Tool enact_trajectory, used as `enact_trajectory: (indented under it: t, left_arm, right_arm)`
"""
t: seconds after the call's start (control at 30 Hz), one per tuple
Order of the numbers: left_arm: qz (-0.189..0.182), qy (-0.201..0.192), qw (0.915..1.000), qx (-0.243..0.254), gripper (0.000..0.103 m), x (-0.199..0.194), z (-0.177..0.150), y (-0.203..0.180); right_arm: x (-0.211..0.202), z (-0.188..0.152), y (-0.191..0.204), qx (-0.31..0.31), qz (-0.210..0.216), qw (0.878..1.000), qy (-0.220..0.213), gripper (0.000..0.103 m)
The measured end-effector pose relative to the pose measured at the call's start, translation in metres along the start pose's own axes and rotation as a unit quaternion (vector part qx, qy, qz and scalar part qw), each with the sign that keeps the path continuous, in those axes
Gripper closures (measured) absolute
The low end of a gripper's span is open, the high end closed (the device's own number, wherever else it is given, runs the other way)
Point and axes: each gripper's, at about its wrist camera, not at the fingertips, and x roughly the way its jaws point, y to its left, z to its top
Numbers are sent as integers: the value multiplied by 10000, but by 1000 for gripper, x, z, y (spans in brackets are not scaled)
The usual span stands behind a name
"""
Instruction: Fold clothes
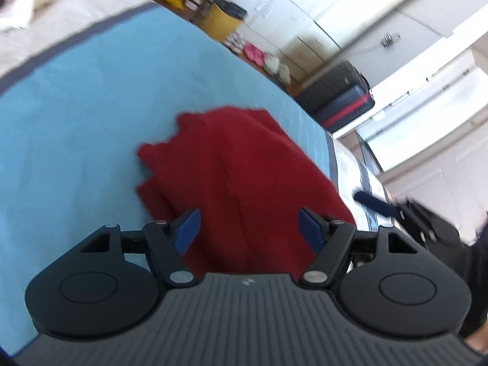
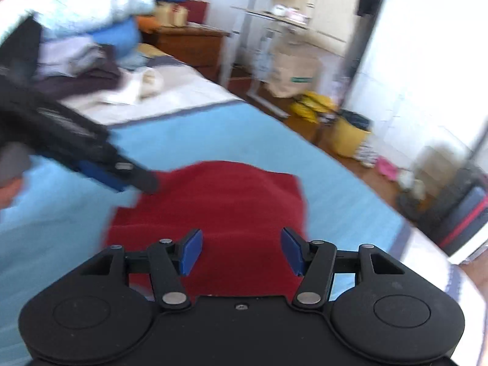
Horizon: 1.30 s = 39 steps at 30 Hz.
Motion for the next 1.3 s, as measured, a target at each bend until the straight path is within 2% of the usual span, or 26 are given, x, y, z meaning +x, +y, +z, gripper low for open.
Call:
enact_trajectory:
  t: [0.03,0.13,0.2,0.33,0.43,0.53,0.7,0.77,0.83,0.97,1.07,1.17,1.3]
  left_arm:
    - [82,166,9998,83,33,8,-3,-3]
    - [600,834,9943,288,30,33,-14,-6]
    - [747,988,9918,315,28,43,-18,-6]
    - [897,994,9896,528,27,44,-19,-15]
    - [977,990,9882,644,27,44,-21,-19]
    - [975,953,9891,559,27,38,-18,-15]
    - [993,854,9906,382,27,24,-13,-9]
    - [1178,616,9902,418,28,12,-8,-3]
    - [1177,431,9917,295,28,-1,-4,7]
    - [846,538,9948,-201,28,3,-1,23]
    - [596,617,9947,-573,28,5,1,35]
    - [358,685,9926,-933,27,8,3,47]
    - [300,525,9915,-1151,25,28,8,56]
  right_arm:
    - [7,-1,-2,18,-104,9999,28,40]
    - [29,-2,-17,193,227,9993,212,40]
    - [33,-15,-12,-120,247,9993,238,39]
    - [36,-49,-3,-739,172,9971,12,37]
    - [36,-57,-4,-661,187,9975,-160,36]
    - [32,-55,-2,-717,163,9972,-148,35]
    - [16,-57,-13,-682,429,9967,125,33]
    - [13,-55,-17,-771,546,9953,205,32]
    - [8,-46,-30,-528,740,9955,277,31]
    - [4,-26,-65,366,1115,9926,319,28]
    - [20,-27,-87,1152,1242,9846,440,26]
    - [37,-29,-109,1931,1359,9701,558,26]
    - [59,-32,-137,2945,1503,9411,712,25]
